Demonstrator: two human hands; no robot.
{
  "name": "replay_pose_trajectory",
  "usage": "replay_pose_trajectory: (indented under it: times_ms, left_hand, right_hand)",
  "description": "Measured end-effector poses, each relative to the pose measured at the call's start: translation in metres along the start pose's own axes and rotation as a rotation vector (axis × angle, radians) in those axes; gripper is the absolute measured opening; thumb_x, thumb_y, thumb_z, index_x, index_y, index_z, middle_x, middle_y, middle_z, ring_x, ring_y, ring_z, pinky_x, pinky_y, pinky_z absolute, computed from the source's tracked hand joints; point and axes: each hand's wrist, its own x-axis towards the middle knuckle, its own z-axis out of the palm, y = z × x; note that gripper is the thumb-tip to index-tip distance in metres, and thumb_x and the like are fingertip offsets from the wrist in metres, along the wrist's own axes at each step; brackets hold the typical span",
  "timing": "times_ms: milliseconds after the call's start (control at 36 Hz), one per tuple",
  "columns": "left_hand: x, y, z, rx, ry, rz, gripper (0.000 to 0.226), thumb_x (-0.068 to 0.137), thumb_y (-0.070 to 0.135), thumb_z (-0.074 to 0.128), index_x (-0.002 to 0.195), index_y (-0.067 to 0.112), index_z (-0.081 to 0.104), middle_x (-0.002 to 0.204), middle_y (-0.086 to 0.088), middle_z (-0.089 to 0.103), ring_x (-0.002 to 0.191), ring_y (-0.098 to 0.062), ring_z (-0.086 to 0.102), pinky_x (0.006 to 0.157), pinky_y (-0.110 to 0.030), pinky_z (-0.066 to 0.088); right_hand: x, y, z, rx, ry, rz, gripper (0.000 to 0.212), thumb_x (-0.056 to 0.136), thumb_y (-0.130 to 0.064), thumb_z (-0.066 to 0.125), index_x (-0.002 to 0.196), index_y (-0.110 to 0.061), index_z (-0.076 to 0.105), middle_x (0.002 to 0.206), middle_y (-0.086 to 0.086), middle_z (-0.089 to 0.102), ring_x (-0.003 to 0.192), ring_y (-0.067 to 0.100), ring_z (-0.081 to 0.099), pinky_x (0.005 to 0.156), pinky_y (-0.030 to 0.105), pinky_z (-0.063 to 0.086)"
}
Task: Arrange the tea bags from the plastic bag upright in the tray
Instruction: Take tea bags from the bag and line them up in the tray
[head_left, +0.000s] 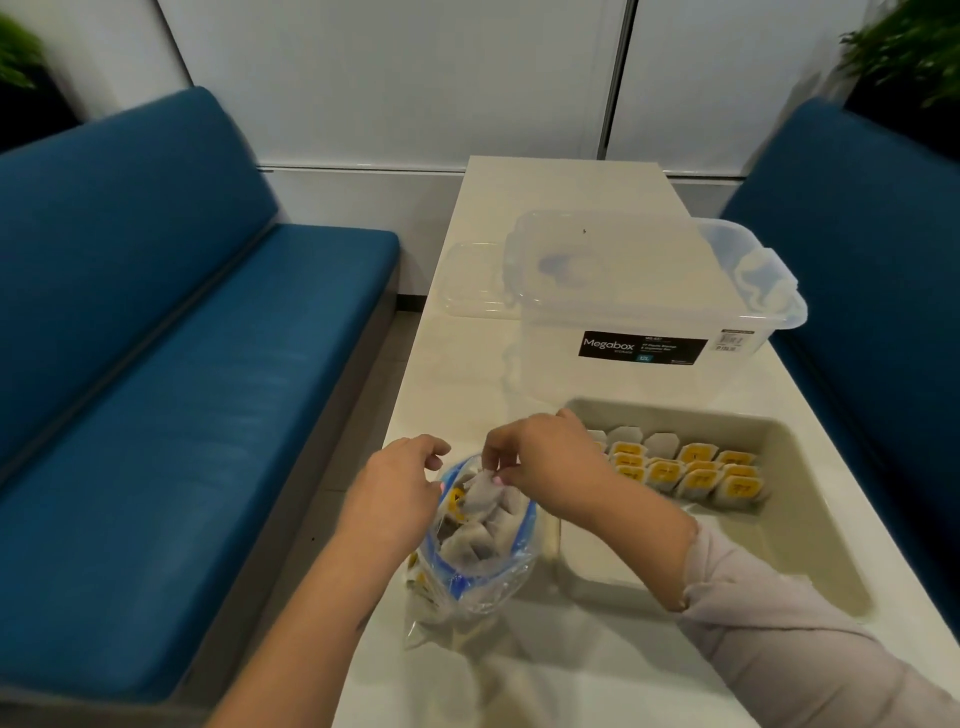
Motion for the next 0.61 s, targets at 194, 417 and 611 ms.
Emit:
replay_pose_trajectory:
  times_ms: [194, 417, 611]
  left_hand:
    - [-0.001, 0.013, -0.005, -0.181, 0.044, 0.009, 0.026, 0.096, 0.028, 0.051, 0.121, 0.024, 0.059, 0.115, 0.005, 0.062, 0.095, -0.010, 0.060, 0.085, -0.026, 0.051]
    - [-0.007, 0.039, -0.015, -0.747, -0.110, -0.087, 0.035, 0.101, 0.035, 0.036, 0.120, 0.017, 0.059, 0.106, -0.003, 0.067, 0.087, -0.018, 0.069, 0.076, -0.032, 0.058]
    - [-0.015, 0.060, -0.016, -1.377, -0.464, -0.276, 0.030, 0.097, 0.022, 0.045, 0.113, 0.001, 0.060, 0.101, -0.015, 0.069, 0.071, -0.017, 0.069, 0.058, -0.025, 0.059]
  right_hand:
    - [-0.008, 0.007, -0.030, 0.053, 0.127, -0.098, 0.007, 0.085, -0.028, 0.067, 0.087, -0.035, 0.068, 0.088, -0.013, 0.053, 0.092, 0.011, 0.052, 0.079, 0.029, 0.027]
    - [-0.014, 0.020, -0.041, 0.196, 0.474, -0.288, 0.014, 0.074, -0.016, 0.078, 0.076, -0.029, 0.073, 0.077, -0.012, 0.056, 0.073, 0.015, 0.052, 0.070, 0.037, 0.041]
    - [-0.024, 0.031, -0.038, 0.172, 0.567, -0.282, 0.007, 0.071, -0.023, 0.070, 0.073, -0.029, 0.072, 0.074, -0.013, 0.064, 0.070, 0.014, 0.055, 0.070, 0.023, 0.031]
